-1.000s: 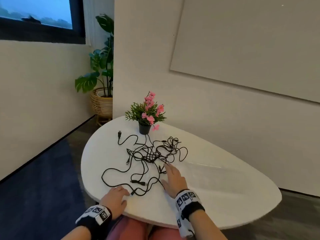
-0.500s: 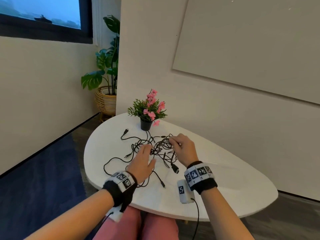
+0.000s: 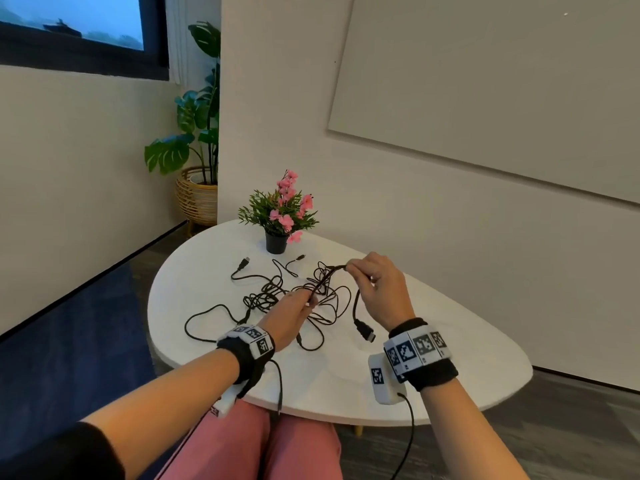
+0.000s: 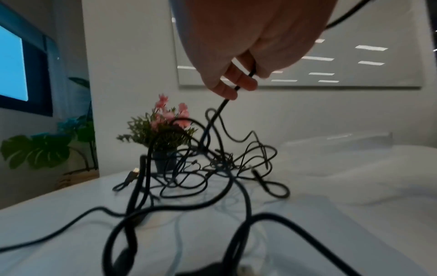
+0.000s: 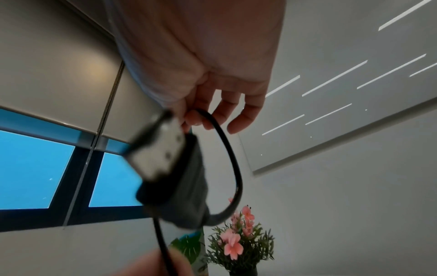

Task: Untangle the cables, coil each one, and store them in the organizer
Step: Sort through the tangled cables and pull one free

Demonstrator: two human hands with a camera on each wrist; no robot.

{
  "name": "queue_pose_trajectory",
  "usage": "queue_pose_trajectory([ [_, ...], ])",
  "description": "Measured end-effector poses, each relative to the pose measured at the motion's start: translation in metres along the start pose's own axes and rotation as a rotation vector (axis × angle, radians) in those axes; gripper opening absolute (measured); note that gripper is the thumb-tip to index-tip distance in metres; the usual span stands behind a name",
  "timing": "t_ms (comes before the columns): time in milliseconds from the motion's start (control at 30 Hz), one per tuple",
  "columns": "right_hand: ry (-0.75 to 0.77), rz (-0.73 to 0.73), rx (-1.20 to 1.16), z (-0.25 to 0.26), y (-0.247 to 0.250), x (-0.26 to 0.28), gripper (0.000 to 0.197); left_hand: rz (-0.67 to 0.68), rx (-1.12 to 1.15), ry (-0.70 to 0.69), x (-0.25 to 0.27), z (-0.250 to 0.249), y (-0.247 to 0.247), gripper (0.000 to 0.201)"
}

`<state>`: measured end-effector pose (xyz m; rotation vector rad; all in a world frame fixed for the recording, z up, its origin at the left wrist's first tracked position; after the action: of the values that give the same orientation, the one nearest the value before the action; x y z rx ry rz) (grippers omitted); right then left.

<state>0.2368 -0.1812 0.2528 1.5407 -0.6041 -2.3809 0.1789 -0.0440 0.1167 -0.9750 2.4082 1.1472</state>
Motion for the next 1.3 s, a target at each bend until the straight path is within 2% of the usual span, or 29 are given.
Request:
queue_pose_trajectory([
  [133, 0.045, -0.026, 0.051, 0.0, 0.01, 0.002, 0.021, 0.053, -0.056, 0.0, -0.004, 0.008, -0.013, 0.031],
  [200, 0.013, -0.072, 0.077, -0.01, 0.017, 0.004, 0.022, 0.063, -0.097, -0.035, -0.009, 0.004, -0.02, 0.048],
  [267, -0.103, -0.153, 0.026, -0.028, 0.028, 0.005, 0.019, 0.08, -0.115, -0.014, -0.011, 0.012, -0.025, 0.069],
  [400, -0.441, -0.314, -0.131, -0.071, 0.051, 0.008, 0.016, 0.209, -0.197, 0.126, 0.004, 0.051, -0.025, 0.092],
  [500, -0.681, -0.391, -0.234, -0.097, 0.06, 0.012, 0.02, 0.337, -0.215, 0.001, 0.024, 0.056, -0.018, 0.103],
  [567, -0.759, -0.407, -0.27, -0.106, 0.064, 0.015, 0.021, 0.438, -0.202, -0.132, 0.038, 0.046, -0.01, 0.096],
  [633, -0.796, -0.384, -0.268, -0.115, 0.062, 0.018, 0.022, 0.532, -0.229, -0.262, 0.05, 0.04, -0.004, 0.076],
  [700, -0.851, -0.334, -0.274, -0.125, 0.051, 0.027, 0.021, 0.67, -0.379, -0.373, 0.061, 0.042, -0.006, 0.06],
  [733, -0.88, -0.301, -0.278, -0.13, 0.043, 0.033, 0.02, 0.752, -0.483, -0.386, 0.066, 0.049, -0.009, 0.058],
  [800, -0.931, -0.23, -0.282, -0.134, 0.026, 0.045, 0.02, 0.895, -0.645, -0.319, 0.076, 0.065, -0.014, 0.053],
  [867, -0.952, -0.173, -0.273, -0.136, 0.009, 0.056, 0.023, 0.931, -0.686, -0.251, 0.08, 0.071, -0.02, 0.043],
  [933, -0.926, -0.128, -0.228, -0.134, -0.004, 0.063, 0.029, 0.913, -0.684, -0.201, 0.08, 0.072, -0.027, 0.032],
  [1000, -0.901, -0.077, -0.159, -0.131, -0.014, 0.068, 0.026, 0.846, -0.663, -0.159, 0.072, 0.067, -0.029, 0.025],
  [1067, -0.912, -0.032, -0.121, -0.125, -0.019, 0.071, 0.018, 0.665, -0.575, -0.085, 0.052, 0.059, -0.022, 0.024],
  [1133, -0.899, 0.037, -0.061, -0.115, -0.021, 0.069, 0.029, 0.416, -0.434, 0.016, 0.024, 0.05, -0.004, 0.023],
  [1200, -0.858, 0.2, 0.023, -0.102, -0.028, 0.068, 0.037, 0.221, -0.32, 0.092, 0.003, 0.042, 0.017, 0.023],
  [1267, -0.824, 0.333, 0.046, -0.087, -0.033, 0.069, 0.035, 0.112, -0.287, 0.115, -0.011, 0.035, 0.032, 0.024],
  [1300, -0.807, 0.33, 0.034, -0.081, -0.033, 0.066, 0.032, 0.085, -0.303, 0.1, -0.016, 0.031, 0.037, 0.024],
])
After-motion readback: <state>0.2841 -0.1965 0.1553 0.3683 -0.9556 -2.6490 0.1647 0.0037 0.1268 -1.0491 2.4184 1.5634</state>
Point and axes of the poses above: each hand's wrist, its own x-axis away from the middle knuckle, its own y-axis out of the back of the hand, z = x × y, the point moved 8 cm from there along -x, towards the middle knuckle, and after that the axes turned 15 degrees about -z, right-handed, at the moved point
